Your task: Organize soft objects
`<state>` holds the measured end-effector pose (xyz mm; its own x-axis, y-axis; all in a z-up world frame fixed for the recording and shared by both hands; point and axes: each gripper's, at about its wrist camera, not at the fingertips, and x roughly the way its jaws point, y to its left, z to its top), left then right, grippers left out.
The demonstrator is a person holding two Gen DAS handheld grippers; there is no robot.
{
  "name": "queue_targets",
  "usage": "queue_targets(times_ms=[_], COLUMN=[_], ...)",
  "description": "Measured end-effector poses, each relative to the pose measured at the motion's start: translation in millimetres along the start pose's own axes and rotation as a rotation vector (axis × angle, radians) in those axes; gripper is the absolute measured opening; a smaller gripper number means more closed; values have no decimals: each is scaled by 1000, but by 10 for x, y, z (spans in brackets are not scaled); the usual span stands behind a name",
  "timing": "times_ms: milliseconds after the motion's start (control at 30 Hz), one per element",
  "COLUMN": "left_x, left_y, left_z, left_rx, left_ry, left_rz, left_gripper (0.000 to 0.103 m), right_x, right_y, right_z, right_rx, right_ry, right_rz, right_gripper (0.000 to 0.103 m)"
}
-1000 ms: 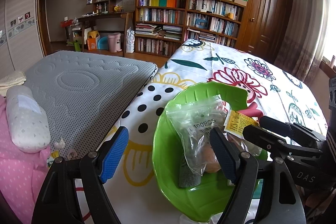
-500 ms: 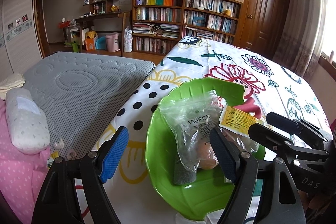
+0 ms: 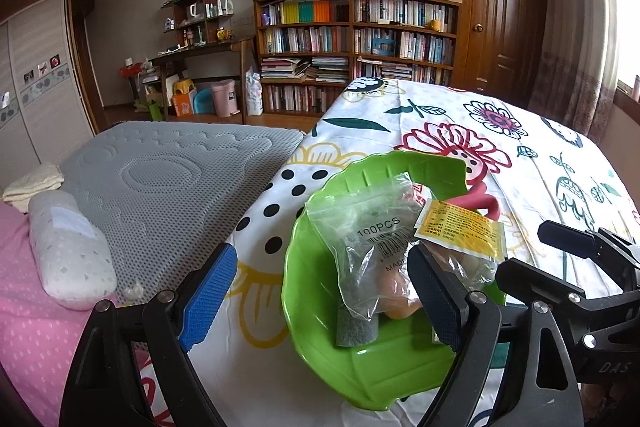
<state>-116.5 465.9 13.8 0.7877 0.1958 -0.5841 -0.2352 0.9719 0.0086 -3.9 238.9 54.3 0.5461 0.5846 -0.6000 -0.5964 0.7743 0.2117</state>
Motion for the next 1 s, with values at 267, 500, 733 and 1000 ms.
queue_targets(times_ms=[267,500,733,1000], left_x=[-89,-182,-248,-266], left_y=[-55,-107,-119,-114], left_z=[-20,-42,-61,-95], left_rx=[34,62,81,89], left_ry=[-17,-46,-61,-57], left_rz=[23,54,81,92], left_gripper=[88,96,96,96], right_x=[-68,-87,-147,-294], right_y=[50,109,110,187], right_z=[-41,-79,-101,-91], right_rx=[-31,-84,-93,-123], right_ry=[-8,-21,-56,-144], right_rz=[-49,-75,-162,-258], right_gripper=[103,103,103,103])
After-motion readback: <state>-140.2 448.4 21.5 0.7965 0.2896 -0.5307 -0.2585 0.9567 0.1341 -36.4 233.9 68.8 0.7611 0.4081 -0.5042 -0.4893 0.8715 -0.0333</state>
